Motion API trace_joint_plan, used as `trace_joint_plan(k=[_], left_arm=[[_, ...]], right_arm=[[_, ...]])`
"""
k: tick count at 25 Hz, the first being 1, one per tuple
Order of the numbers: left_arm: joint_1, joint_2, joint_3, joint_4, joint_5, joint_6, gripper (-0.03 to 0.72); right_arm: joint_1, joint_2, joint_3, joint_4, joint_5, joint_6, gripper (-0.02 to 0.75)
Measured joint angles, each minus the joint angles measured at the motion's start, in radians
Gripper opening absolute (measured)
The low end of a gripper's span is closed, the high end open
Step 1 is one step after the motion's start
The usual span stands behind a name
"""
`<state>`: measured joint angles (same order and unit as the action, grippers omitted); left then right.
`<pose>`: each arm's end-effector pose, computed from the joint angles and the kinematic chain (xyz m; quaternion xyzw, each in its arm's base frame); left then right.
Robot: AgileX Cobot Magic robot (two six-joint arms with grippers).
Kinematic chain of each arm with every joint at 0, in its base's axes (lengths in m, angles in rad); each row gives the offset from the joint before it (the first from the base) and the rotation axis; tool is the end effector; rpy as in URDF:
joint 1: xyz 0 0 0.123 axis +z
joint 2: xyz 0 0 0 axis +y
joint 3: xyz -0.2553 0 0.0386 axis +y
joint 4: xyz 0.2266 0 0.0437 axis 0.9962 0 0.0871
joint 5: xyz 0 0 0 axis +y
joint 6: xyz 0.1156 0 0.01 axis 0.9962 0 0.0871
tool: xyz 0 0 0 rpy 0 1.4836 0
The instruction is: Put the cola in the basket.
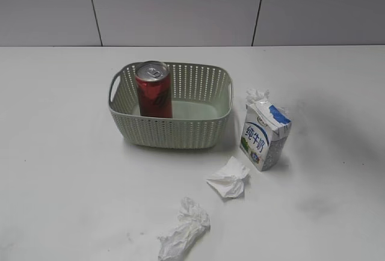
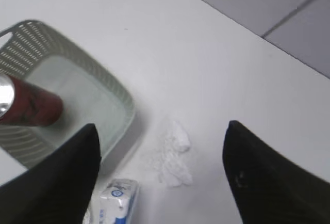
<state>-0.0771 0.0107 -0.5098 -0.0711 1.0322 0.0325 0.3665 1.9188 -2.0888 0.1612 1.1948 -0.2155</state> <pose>0.0270 -0.0092 0.2612 0.0472 0.8441 -0.0474 0.5320 0.3742 0.1622 0.3390 -0.2672 0.9088 0.1035 0.3034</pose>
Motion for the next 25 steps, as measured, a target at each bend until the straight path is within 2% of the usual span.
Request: trace_joint_plan(k=[4,9,15,25], left_arm=[[0.000,0.000,0.000,0.000,0.000,0.000,0.237],[0.000,0.000,0.000,-0.001,0.000,0.000,0.237],[0.000,0.000,0.000,-0.001,0.000,0.000,0.237],[0.000,0.000,0.000,-0.001,0.000,0.000,0.237]], right_arm=[[-0.114,-0.096,0.079,-0.056,0.000,0.100,0.558],[-0.223,-0.210,0.188,-0.078,0.016,0.126,0.557],[-0.239,-0.365,0.401,-0.064,0.016,0.133,0.558],[-0.239,-0.772,0.983,-0.030,-0.021,0.134,0.557]])
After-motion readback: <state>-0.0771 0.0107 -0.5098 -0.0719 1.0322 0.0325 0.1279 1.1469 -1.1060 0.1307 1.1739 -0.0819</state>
